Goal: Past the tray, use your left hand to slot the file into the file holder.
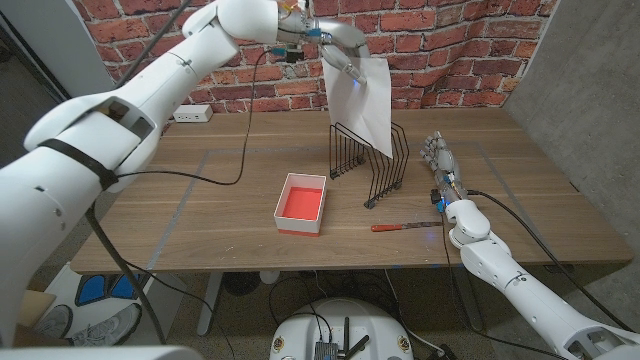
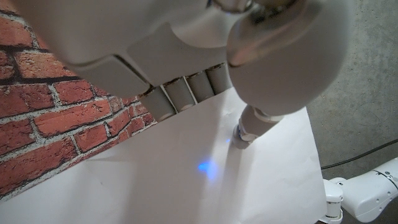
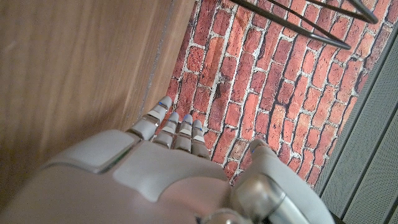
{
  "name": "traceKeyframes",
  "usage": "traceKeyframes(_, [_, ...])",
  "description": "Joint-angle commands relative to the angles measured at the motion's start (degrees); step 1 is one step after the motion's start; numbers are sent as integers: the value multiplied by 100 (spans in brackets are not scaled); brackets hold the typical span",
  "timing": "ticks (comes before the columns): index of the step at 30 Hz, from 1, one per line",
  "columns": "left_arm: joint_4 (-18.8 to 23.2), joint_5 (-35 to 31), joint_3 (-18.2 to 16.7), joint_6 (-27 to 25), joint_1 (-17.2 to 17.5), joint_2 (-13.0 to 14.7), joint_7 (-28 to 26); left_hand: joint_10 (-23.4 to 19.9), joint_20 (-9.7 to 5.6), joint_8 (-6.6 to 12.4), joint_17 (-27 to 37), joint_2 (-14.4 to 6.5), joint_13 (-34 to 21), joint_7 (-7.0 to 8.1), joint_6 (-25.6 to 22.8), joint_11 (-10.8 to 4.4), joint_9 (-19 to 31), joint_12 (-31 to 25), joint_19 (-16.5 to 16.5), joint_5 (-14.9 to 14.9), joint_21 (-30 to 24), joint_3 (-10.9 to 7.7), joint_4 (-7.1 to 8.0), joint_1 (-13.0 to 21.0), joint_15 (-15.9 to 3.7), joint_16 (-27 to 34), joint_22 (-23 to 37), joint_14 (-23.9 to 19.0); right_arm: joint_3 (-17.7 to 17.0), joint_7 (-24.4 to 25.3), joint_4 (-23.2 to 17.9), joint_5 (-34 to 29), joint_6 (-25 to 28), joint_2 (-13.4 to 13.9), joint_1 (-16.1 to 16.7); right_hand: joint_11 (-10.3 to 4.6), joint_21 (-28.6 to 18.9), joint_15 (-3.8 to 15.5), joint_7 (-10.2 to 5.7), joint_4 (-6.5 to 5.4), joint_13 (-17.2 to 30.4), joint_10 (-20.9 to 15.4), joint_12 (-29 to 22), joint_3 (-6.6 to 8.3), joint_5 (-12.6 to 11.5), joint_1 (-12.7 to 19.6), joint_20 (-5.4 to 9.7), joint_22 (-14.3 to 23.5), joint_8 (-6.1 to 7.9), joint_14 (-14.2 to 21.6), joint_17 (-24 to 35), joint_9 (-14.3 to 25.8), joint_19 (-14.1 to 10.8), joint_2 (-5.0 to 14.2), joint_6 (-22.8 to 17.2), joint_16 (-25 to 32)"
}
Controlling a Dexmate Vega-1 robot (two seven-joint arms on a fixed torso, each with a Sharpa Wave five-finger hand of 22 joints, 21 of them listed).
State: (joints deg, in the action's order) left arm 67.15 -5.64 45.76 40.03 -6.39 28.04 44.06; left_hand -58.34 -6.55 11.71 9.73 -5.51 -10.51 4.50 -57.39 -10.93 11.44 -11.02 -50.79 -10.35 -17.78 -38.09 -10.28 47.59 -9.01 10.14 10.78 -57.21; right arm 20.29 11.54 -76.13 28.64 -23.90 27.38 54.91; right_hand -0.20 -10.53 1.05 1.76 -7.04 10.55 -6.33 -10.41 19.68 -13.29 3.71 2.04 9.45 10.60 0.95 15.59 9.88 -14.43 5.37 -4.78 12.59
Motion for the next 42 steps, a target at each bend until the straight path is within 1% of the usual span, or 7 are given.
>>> traceKeyframes(1, [-57,-139,97,76,20,-45,-2,-37,-390,40,10,-11,-34,31,-38,-19,11,0,9,29,-31,19,9,18,-441,12,13,-54,-6,-25,43,26,-11,-7,-11,-2,-27,6,6,-7,5,-52,-50,50,-1,-45,13,12,11,36,9,13,-54,216,-46,18])
traceKeyframes(11, [-183,-168,164,126,18,-120,3,-28,-388,42,10,-10,-34,28,-45,-33,11,5,10,29,-33,19,11,17,-440,11,13,-51,-7,-43,93,46,-26,-24,-28,0,-27,1,7,-6,5,-52,-50,56,0,-49,9,13,11,37,11,13,-56,215,-47,20])
traceKeyframes(17, [-266,-185,207,171,11,-165,7,-31,-389,40,10,-7,-34,30,-41,-27,11,4,11,29,-35,20,8,19,-440,12,13,-50,-5,-50,112,61,-36,-37,-26,1,-27,4,9,-5,5,-54,-51,59,1,-52,12,13,12,39,13,13,-58,213,-50,21])
traceKeyframes(18, [-286,-171,208,173,14,-174,8,-34,-388,41,10,-8,-35,28,-44,-3,11,3,9,29,-36,19,8,20,-441,11,12,-48,-8,-32,108,60,-36,-42,-17,-4,-27,9,8,-5,5,-55,-51,59,2,-53,12,13,12,36,14,13,-57,211,-51,21])
traceKeyframes(22, [-362,-169,237,198,-2,-198,32,-37,-389,40,10,-5,-34,31,-42,-26,11,2,12,29,-36,21,9,17,-441,12,12,-48,-19,-6,83,63,-32,-35,17,-4,-27,-1,9,-2,5,-55,-51,64,2,-51,14,13,12,34,14,13,-58,215,-52,21])
traceKeyframes(27, [-418,-176,280,226,-15,-237,59,-26,-391,43,9,-7,-35,26,-51,11,11,6,16,28,-36,19,11,15,-440,10,12,-44,-27,13,61,61,-37,-31,42,-4,-27,10,6,-3,5,-53,-50,62,4,-57,15,13,12,29,19,13,-59,210,-53,21])
traceKeyframes(42, [-264,-432,357,193,4,-225,-7,-23,-389,46,11,0,-36,29,-58,15,11,7,23,29,-38,25,15,4,-436,12,11,-37,-44,-16,52,83,-72,-18,74,2,-26,-3,4,3,5,-54,-51,73,5,-55,13,13,10,35,19,13,-59,211,-50,24])
